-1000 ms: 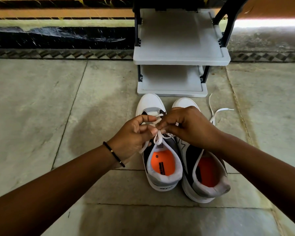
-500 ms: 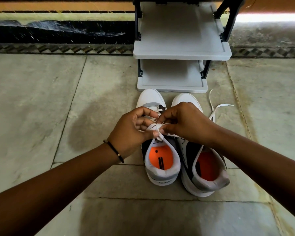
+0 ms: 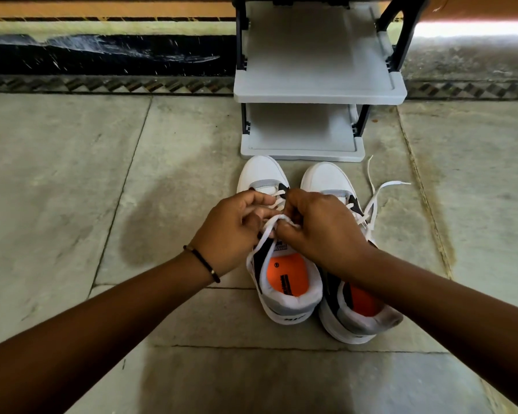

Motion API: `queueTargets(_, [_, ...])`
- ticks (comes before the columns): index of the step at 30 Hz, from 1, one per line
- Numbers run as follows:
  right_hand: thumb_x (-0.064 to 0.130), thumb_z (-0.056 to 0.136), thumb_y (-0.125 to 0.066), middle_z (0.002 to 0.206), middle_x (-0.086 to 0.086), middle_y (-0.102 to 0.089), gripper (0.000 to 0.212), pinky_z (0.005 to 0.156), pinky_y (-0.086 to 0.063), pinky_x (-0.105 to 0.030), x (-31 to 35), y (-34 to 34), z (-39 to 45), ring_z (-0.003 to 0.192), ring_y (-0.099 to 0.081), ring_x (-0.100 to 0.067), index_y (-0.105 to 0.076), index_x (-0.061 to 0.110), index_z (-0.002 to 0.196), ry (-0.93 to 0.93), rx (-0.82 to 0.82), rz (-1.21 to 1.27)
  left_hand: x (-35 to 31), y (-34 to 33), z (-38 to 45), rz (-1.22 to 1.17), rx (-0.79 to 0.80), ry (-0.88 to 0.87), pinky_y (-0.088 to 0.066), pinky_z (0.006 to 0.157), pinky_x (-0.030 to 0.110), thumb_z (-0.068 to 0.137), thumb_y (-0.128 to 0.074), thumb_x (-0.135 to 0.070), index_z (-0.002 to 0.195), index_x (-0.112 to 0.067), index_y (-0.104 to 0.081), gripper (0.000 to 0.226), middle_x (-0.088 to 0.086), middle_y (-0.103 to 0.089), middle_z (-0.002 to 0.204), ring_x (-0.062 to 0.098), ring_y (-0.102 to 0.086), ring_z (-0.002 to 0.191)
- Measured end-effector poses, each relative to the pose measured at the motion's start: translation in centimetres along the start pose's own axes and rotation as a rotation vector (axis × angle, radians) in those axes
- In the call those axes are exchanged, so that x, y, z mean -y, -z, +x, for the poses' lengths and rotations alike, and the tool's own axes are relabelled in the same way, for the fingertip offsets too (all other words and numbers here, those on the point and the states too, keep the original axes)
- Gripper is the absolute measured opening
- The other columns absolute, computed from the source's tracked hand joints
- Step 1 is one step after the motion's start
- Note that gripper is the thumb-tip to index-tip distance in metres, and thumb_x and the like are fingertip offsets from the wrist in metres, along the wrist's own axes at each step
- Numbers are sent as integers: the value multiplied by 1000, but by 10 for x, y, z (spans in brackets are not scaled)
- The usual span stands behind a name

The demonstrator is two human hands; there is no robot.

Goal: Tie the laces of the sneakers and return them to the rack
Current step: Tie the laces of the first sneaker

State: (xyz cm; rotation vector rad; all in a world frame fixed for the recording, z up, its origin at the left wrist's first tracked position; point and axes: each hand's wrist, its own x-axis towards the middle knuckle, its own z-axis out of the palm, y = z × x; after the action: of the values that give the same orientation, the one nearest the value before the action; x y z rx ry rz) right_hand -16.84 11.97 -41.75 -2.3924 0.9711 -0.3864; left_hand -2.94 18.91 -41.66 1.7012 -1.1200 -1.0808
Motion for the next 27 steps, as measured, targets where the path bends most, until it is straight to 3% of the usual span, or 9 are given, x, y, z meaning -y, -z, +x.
queueTargets(2, [31,79,-60,72,-10,-61,21,54,-32,-31,3,0,-1,67,-54,-28,-52,11,80,35,-10,-66,3,4,3,-136,84,110,-56,60,16,91,-45,-1,106,-7,-59,21,3,-68,89,2,-68,68])
queueTargets(4, [31,80,-59,77,-12,-62,22,55,-33,-31,4,-1,-3,71,-56,-30,-52,11,83,55,-9,-82,6,9,5,-198,179,160,-58,63,20,90,-47,1,108,-5,-59,23,4,-68,90,4,-69,70])
queueTargets(9, [29,81,-60,77,-11,-63,18,56,-31,-30,7,-2,-5,71,-56,-28,-54,13,87,52,-13,-43,3,17,11,-182,333,160,-57,69,20,85,-53,4,105,-22,-58,33,0,-66,95,6,-67,80])
queueTargets(12, [29,83,-59,78,-10,-62,18,57,-30,-29,9,-1,-6,71,-55,-26,-55,12,88,61,-13,-27,-2,21,16,-121,386,127,-55,66,17,83,-54,7,104,-16,-57,31,6,-65,94,6,-66,77])
queueTargets(15, [31,84,-58,77,-9,-63,20,56,-32,-30,8,1,-5,70,-55,-26,-57,11,87,65,2,-29,-5,21,17,139,336,-1,-53,73,16,82,-60,-1,99,-12,-61,20,12,-66,97,15,-63,81])
queueTargets(17, [27,83,-60,74,-9,-65,16,56,-38,-31,6,4,-3,69,-58,-27,-59,12,88,56,19,-6,-7,23,17,431,244,-173,-45,72,10,85,-58,-10,99,-12,-66,16,5,-66,90,14,-59,78])
queueTargets(20, [20,82,-63,70,-6,-70,13,60,-43,-29,7,11,-1,68,-62,-23,-61,14,94,29,18,65,-11,27,15,768,134,-370,-41,66,27,83,-45,-26,93,-15,-68,28,4,-60,85,14,-47,75])
queueTargets(23, [20,82,-64,68,-4,-71,11,61,-44,-24,10,19,-1,64,-62,-18,-61,15,91,41,56,85,-11,30,8,834,28,-419,-38,58,30,82,-43,-30,90,-18,-66,27,2,-53,83,15,-42,70])
queueTargets(27, [15,79,-65,64,-3,-70,2,61,-44,-23,2,33,-3,58,-60,-14,-66,16,77,-21,146,103,4,41,0,711,-9,-324,-40,58,26,83,-60,-20,81,-18,-65,6,-6,-45,73,16,-50,66])
